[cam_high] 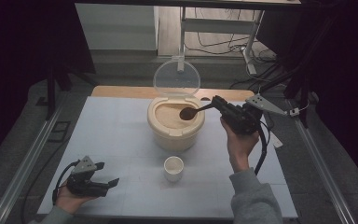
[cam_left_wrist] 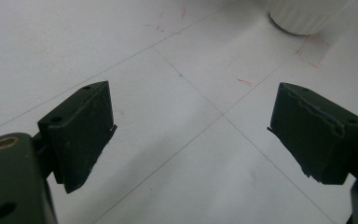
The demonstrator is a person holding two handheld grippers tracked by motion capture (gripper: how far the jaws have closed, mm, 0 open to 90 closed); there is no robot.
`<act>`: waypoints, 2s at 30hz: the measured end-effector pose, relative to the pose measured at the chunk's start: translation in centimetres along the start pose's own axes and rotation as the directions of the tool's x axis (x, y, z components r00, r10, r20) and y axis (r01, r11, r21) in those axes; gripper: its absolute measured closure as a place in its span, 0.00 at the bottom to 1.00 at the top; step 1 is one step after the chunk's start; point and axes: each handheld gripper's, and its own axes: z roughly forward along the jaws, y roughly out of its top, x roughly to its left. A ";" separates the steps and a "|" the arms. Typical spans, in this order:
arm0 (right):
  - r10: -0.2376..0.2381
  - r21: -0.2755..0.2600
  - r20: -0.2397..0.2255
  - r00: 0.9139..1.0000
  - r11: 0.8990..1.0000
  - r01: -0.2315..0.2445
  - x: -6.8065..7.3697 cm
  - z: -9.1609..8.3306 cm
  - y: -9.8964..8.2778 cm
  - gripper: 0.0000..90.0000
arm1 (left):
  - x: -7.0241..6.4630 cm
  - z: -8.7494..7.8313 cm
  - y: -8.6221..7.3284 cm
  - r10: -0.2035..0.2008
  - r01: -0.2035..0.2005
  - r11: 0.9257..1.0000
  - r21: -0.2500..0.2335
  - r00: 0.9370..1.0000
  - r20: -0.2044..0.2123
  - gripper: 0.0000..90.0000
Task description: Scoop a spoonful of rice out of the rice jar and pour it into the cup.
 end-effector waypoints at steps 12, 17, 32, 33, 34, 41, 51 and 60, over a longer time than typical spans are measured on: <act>-0.135 0.061 0.090 0.987 0.990 0.130 0.7 1.5 0.3 0.92 | -0.1 0.1 0.0 0.002 -0.002 1.000 0.009 1.000 0.004 0.15; -0.189 0.126 0.117 0.975 0.977 0.174 0.7 2.6 -0.5 0.92 | -0.1 0.2 0.0 0.002 -0.002 1.000 0.013 1.000 0.006 0.15; 0.102 0.147 0.105 0.989 0.982 -0.117 -1.3 4.0 -3.6 0.92 | -0.1 0.4 0.1 0.003 -0.003 1.000 0.019 1.000 0.009 0.15; 0.129 0.143 0.104 0.986 0.979 -0.143 -1.5 4.0 -3.7 0.92 | -0.1 0.4 0.1 0.002 -0.003 1.000 0.018 1.000 0.010 0.15; 0.154 0.140 0.105 0.983 0.976 -0.168 -1.7 3.9 -3.8 0.92 | -0.2 0.4 0.1 0.002 -0.002 1.000 0.018 1.000 0.011 0.15; 0.237 0.122 0.109 0.965 0.961 -0.250 -1.7 4.2 -3.8 0.91 | -0.2 0.5 0.2 0.005 -0.005 1.000 0.020 1.000 0.014 0.15; 0.376 0.096 0.106 0.921 0.917 -0.386 -3.0 3.7 -4.4 0.93 | -0.3 0.4 0.2 0.008 -0.009 1.000 0.017 1.000 0.014 0.15; 0.461 0.093 0.126 0.878 0.876 -0.474 -3.7 3.5 -4.5 0.92 | -0.3 0.4 0.3 0.013 -0.013 1.000 0.017 1.000 0.011 0.16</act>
